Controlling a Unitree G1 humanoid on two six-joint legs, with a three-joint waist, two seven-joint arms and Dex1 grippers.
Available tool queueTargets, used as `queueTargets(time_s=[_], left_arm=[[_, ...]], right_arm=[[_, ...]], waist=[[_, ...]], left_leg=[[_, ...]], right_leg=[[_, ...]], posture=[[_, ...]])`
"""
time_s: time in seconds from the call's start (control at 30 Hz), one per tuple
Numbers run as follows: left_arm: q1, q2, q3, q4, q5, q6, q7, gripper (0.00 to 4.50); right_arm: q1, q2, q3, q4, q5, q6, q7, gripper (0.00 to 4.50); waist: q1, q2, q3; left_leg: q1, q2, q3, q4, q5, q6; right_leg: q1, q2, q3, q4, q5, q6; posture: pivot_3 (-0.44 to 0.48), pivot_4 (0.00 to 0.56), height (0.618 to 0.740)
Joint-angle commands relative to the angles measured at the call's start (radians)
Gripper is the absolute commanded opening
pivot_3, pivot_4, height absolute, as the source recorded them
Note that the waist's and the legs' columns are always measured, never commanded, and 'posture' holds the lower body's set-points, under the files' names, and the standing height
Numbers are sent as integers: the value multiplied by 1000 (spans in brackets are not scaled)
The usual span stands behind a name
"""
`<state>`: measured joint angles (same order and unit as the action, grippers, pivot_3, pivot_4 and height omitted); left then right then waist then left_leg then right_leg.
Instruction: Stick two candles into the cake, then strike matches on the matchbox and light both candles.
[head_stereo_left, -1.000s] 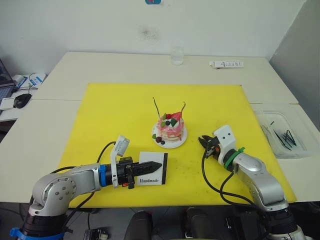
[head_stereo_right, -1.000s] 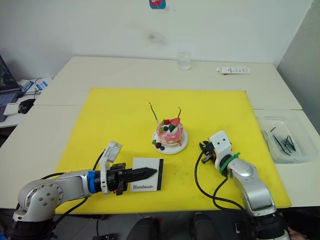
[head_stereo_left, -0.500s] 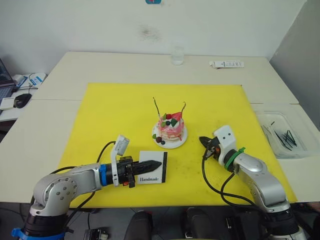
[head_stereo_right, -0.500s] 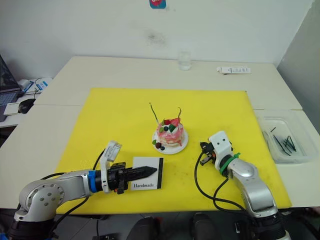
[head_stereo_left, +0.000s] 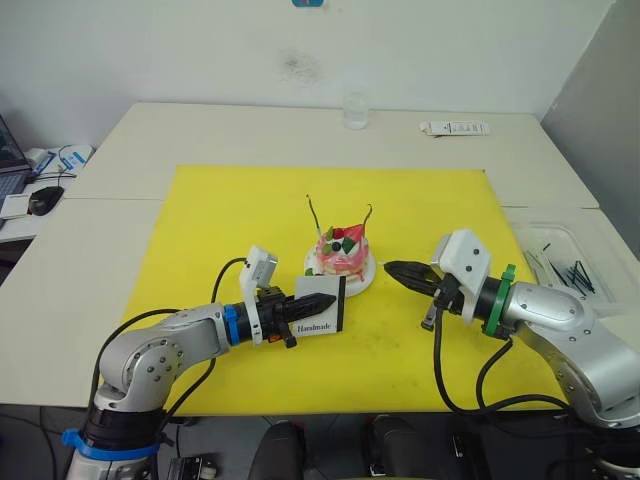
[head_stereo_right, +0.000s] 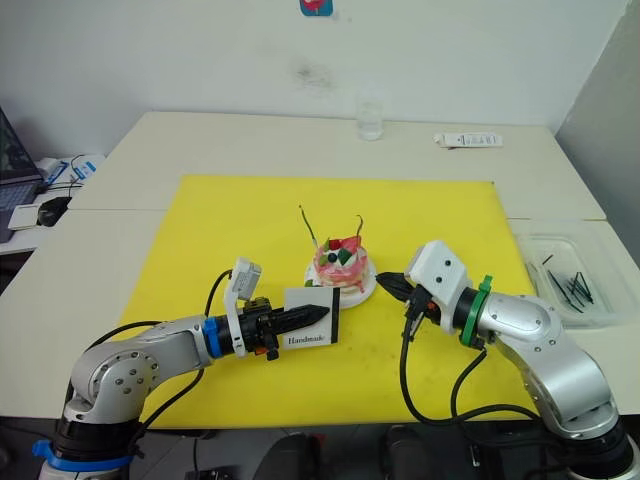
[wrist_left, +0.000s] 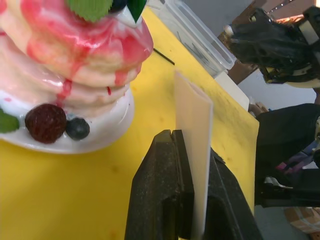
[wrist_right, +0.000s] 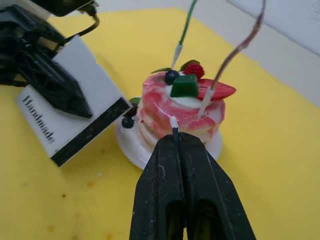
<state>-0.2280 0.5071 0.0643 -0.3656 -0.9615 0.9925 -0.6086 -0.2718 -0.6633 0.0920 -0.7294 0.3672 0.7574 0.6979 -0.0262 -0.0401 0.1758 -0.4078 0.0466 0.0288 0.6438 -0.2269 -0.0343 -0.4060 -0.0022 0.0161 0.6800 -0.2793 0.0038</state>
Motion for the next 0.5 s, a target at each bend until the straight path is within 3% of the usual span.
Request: queueTargets(time_s=[0.03,0.5], left_arm=[[-27,-14,-3,-32,-4,-19,2,0],[-67,-11,5,-17,-61,29,-5,0]], right_arm=[[-38,-20,37,-49,17,13,19,7],[-193,-34,224,14,-74,27,14,7]], waist=[[-2,0,0],[-1,0,0]], left_leg=[[0,0,0,0,0,0],[0,0,0,1,0,0]], right_leg=[[0,0,0,0,0,0],[0,0,0,0,0,0]], posture=[[0,150,740],[0,150,740]])
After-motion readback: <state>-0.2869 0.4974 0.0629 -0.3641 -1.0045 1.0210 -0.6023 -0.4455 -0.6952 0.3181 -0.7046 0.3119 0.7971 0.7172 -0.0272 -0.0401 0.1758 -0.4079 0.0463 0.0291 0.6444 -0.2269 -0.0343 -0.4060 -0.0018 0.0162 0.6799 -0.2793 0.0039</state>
